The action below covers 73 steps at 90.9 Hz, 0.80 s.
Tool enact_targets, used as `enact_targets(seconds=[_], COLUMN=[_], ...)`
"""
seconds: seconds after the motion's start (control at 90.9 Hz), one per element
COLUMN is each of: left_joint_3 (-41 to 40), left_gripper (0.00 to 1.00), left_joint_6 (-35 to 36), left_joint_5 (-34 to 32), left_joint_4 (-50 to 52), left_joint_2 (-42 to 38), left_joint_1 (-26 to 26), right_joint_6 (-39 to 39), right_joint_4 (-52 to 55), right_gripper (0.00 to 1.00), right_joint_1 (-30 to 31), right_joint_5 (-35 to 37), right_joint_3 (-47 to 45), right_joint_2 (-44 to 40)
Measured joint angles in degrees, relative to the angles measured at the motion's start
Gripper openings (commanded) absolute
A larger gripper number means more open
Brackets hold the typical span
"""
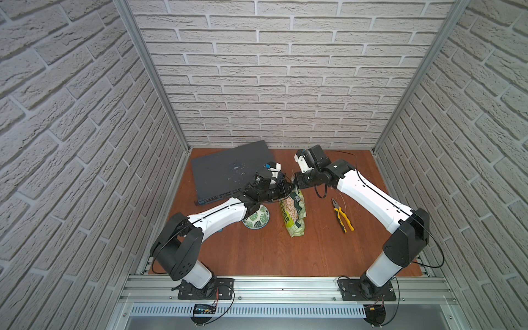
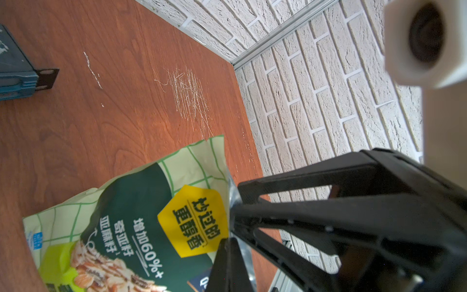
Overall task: Pour the oats into the breakfast bowl
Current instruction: Open the oats bag at the center of the board.
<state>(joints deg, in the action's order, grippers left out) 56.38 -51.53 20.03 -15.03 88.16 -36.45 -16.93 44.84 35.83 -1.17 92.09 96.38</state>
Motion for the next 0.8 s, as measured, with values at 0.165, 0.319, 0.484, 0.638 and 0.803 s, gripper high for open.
enact_targets(seconds=[0.165, 0.319, 0.484, 0.638, 0.803], left_joint_3=[0.5, 0.6, 0.6, 0.6, 0.6], left_gripper=[0.0, 0.0, 0.0, 0.0, 0.0], left_joint_6=[0.0, 0.0, 0.0, 0.0, 0.0], left_joint_5=[0.0, 0.0, 0.0, 0.0, 0.0], left_joint_4=[0.2, 0.3, 0.4, 0.5, 0.4], left_joint_2=[0.3, 0.3, 0.5, 0.5, 0.5], left_joint_1=[0.0, 0.0, 0.0, 0.0, 0.0], right_joint_6=[0.9, 1.0, 1.2, 1.2, 1.8], right_joint_4=[2.1, 4.1, 6.4, 7.4, 8.3], right_gripper=[0.24, 0.24, 0.24, 0.24, 0.13], right_joint_1=[0.3, 0.5, 1.3, 1.6, 2.1], right_joint_5=[0.2, 0.1, -0.8, -1.1, -1.1], right_joint_3=[0.9, 1.3, 1.3, 1.3, 1.5], right_joint_2=[0.0, 0.0, 0.0, 0.0, 0.3])
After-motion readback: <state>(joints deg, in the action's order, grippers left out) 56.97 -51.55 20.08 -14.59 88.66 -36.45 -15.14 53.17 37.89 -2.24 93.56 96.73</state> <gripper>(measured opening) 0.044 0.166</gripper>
